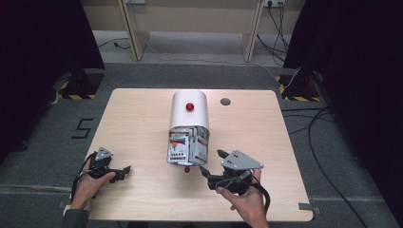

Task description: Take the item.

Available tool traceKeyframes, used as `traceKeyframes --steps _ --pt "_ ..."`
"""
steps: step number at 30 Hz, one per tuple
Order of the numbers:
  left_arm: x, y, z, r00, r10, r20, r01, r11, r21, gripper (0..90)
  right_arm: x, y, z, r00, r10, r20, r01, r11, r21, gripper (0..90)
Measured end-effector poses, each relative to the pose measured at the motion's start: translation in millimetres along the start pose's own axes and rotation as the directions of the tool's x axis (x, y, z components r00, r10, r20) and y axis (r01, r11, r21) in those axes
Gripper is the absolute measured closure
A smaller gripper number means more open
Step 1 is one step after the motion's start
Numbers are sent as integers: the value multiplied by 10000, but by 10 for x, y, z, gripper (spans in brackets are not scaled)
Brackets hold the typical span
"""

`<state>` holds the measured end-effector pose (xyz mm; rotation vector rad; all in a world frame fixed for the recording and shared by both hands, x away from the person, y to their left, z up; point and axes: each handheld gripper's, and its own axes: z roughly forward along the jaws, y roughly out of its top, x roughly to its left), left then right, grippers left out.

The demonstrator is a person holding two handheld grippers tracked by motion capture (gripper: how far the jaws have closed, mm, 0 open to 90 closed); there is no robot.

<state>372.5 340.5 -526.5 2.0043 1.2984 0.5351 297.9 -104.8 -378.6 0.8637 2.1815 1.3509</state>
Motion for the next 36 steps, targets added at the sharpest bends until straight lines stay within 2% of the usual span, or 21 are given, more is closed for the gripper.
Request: traceKeyframes --steps 8,19,30,36 --pt "1 0 0 10000 1 2 -1 10000 0 0 89 69 92 9996 -239 -173 239 9997 35 255" --pt "1 0 0 10000 -1 -4 1 10000 0 0 121 135 279 9991 -406 -103 408 9990 181 255" --pt "1 0 0 10000 -4 -4 4 10000 1 0 111 160 424 9985 -546 19 545 9978 365 283" --pt "1 0 0 10000 -7 -8 7 10000 -2 0 86 132 495 9989 -464 43 461 9975 542 301"
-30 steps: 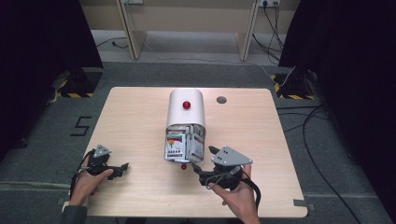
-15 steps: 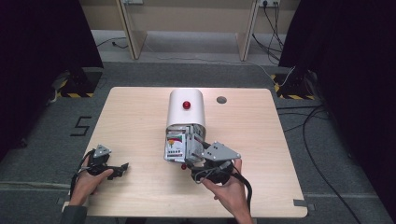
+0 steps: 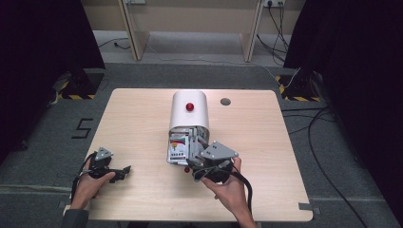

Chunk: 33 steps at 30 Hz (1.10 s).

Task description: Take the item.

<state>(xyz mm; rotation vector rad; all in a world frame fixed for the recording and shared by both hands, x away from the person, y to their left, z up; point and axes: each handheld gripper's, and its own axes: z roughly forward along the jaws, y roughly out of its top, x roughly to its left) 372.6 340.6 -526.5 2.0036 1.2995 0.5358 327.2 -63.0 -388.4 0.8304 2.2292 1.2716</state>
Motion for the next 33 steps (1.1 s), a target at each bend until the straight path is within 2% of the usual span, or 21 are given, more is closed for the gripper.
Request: traceKeyframes --steps 8,17,21,26,33 --pt "0 0 0 10000 4 1 -4 10000 -4 0 -58 -19 80 9998 167 92 -169 9998 138 335" --pt "0 -1 0 10000 0 -1 0 10000 -6 0 -116 15 94 9997 222 120 -222 9997 31 427" --pt "0 0 0 10000 5 -2 -5 10000 -2 0 -130 -5 69 9986 148 511 -151 9999 37 496" --pt "0 0 0 10000 0 -5 0 10000 -5 0 -167 -20 50 9981 115 603 -111 9999 -75 609" --pt "0 -1 0 10000 1 -4 -1 10000 -5 0 -210 -8 63 9991 -198 380 206 9996 -211 787"
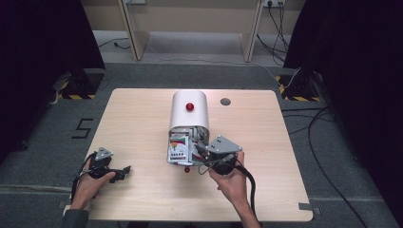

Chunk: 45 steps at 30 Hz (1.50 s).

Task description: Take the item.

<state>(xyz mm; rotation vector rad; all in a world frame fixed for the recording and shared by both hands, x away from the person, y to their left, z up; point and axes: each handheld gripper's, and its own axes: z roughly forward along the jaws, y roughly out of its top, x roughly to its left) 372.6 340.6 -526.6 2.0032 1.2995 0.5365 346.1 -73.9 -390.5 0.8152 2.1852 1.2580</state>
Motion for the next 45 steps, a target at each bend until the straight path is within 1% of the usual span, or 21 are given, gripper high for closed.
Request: traceKeyframes --steps 4,7,9,13,17,20,25,28,35,41,45 --pt "0 0 0 10000 0 1 0 10000 2 0 -12 3 -36 9999 4 -147 -7 9997 -255 846" --pt "-1 0 0 10000 1 -5 -1 10000 1 0 -26 12 -101 9996 32 -268 -47 9984 -555 863" --pt "-1 0 0 10000 -2 -1 2 10000 1 0 -33 18 -127 9994 68 -354 -92 9977 -671 866" --pt "-1 0 -1 10000 -3 -5 3 10000 3 0 -42 38 -181 9992 115 -374 -150 9954 -941 868" --pt "-1 -1 -1 10000 -4 -1 4 10000 3 0 -37 61 -239 9993 47 -360 -88 9931 -1169 870" --pt "-1 0 -1 10000 -10 -3 10 10000 4 0 -40 90 -286 9988 64 -483 -129 9908 -1347 872" --pt "-1 -1 -1 10000 -12 -3 12 10000 5 0 -57 138 -355 9986 33 -523 -116 9871 -1594 874" --pt "-1 -1 -2 10000 -10 -4 10 10000 7 0 -66 141 -396 9979 50 -649 -161 9850 -1721 874" --pt "-1 -1 -2 10000 -13 -9 13 10000 6 0 -159 87 -497 9983 181 -547 -282 9814 -1898 875" --pt "-1 -2 -2 10000 -15 -7 15 10000 3 0 -257 38 -613 9991 316 -298 -369 9788 -2012 874" --pt "-1 -2 -2 10000 -8 -11 8 10000 2 0 -308 13 -656 9992 364 -167 -390 9793 -1985 875"
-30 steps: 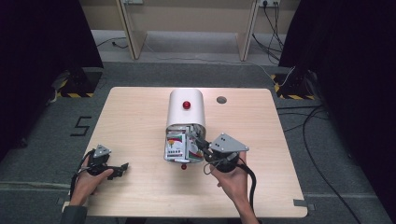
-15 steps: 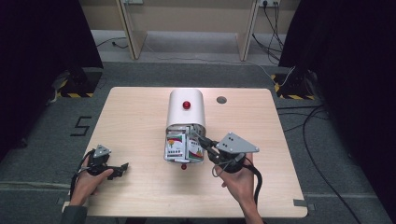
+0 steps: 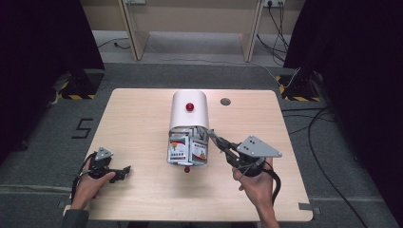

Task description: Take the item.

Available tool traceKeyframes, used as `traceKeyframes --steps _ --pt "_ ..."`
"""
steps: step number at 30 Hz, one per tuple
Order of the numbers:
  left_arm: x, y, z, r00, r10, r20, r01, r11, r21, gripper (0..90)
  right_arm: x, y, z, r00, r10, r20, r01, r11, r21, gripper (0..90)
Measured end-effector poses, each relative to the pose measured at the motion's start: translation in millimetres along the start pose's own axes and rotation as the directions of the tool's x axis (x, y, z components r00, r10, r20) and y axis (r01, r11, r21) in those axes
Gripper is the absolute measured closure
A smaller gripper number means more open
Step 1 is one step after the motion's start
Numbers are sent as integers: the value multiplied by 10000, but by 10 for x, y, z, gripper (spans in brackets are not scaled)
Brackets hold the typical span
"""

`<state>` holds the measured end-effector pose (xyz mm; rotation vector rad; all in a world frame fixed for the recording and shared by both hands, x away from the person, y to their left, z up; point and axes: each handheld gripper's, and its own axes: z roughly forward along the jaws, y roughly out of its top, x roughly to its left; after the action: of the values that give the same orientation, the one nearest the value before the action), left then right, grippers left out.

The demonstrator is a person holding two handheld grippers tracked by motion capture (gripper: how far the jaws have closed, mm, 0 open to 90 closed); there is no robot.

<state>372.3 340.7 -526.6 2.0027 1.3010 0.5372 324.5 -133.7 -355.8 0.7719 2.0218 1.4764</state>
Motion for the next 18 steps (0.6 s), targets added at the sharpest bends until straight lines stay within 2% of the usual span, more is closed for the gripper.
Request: traceKeyframes --steps 14,18 --pt "1 0 0 10000 0 4 0 10000 1 0 -136 -58 -59 9995 -29 319 28 10000 49 875" --pt "0 0 0 10000 -3 4 3 10000 0 0 -184 -146 -62 9991 181 391 -176 9998 -133 875"
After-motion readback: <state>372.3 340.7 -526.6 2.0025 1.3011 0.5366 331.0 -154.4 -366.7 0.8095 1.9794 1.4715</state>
